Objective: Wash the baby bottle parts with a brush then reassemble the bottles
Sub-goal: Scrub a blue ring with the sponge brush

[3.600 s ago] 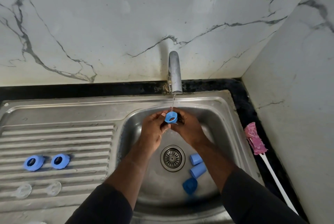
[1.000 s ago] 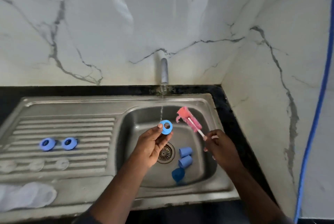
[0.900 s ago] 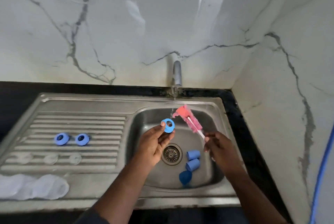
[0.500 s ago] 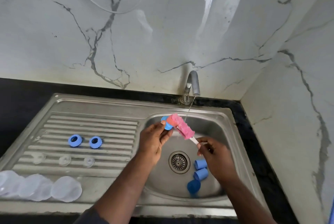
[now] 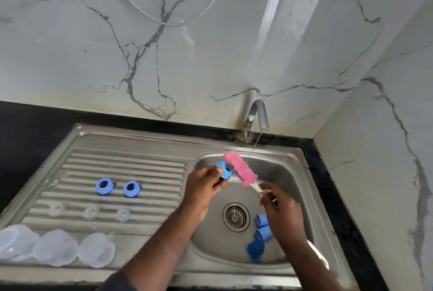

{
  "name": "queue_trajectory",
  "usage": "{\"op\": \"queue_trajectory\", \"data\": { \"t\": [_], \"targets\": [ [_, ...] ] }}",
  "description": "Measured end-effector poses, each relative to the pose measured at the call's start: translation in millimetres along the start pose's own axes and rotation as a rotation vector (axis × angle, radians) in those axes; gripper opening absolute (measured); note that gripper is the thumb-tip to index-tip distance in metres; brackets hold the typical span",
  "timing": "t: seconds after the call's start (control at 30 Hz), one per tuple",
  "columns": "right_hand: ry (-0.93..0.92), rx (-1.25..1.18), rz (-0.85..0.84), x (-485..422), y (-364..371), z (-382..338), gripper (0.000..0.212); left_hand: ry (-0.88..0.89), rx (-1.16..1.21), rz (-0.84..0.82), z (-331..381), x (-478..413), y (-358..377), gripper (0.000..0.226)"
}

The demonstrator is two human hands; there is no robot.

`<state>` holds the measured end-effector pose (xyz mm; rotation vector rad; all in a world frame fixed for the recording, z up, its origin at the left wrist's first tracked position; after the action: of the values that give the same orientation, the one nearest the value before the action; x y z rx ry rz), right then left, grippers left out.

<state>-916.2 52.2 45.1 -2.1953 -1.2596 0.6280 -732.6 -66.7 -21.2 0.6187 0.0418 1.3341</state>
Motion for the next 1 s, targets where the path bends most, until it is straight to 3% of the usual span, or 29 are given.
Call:
{"op": "queue_trajectory", "data": {
  "t": [0.57,1.0],
  "targets": [
    [-0.017,-0.004,0.013,10,-8,12,0.027,0.076,-0.113,-0.008,9,3,7,0.015],
    [-0.023,-0.033,-0.027,2,-1,21,0.027,0.002,-0.042,0.035,-11,11,21,0.011]
  ]
}}
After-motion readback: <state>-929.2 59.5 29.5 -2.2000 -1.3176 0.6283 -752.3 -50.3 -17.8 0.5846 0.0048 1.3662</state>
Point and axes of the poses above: each hand's wrist, its own x-axis away from the middle knuckle, its own y-axis out of the palm, z = x × y, the point moved 9 cm from there along -x, towards the middle knuckle, and after that the axes turned 4 degrees about -x, right-handed, at the moved point
